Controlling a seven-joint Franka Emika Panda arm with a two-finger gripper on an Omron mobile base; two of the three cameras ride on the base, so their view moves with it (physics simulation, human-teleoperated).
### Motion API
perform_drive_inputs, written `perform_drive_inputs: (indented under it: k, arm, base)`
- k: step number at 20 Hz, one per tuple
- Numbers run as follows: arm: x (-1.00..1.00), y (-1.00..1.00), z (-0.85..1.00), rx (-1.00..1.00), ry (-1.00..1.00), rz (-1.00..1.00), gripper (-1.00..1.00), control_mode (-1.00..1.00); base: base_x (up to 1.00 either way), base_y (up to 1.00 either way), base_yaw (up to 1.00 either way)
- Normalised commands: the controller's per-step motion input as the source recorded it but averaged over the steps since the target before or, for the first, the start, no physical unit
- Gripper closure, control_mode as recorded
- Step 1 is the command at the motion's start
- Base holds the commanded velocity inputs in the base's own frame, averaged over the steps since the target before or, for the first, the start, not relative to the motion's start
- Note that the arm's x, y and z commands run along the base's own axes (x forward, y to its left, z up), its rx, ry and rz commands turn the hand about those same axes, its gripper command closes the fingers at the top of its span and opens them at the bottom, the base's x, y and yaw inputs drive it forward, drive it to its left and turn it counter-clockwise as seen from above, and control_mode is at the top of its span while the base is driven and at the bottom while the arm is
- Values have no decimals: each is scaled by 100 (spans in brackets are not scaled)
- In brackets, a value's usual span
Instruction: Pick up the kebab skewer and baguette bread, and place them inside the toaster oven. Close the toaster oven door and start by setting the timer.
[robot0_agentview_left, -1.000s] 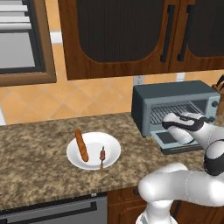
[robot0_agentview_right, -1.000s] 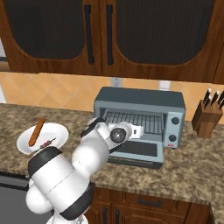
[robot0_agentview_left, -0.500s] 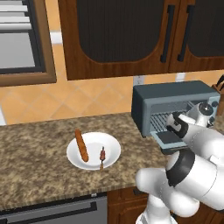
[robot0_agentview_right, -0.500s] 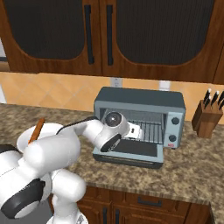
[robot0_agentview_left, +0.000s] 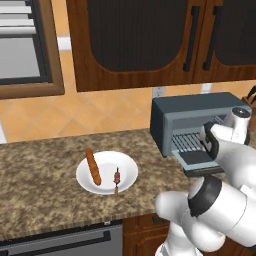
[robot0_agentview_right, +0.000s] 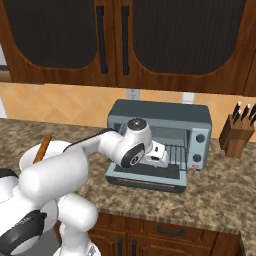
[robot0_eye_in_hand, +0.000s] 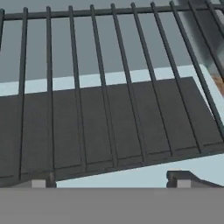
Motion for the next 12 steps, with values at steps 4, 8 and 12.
perform_drive_inputs:
  k: [4,8,12]
  arm:
    - [-59,5,21,1,4,0,-100,-100]
    - [-44,88,37,0,-4,0,-100,-100]
    - [-11,100,4,3,0,0,-100,-100]
  base:
    - [0,0,0]
    - [0,0,0]
    - [0,0,0]
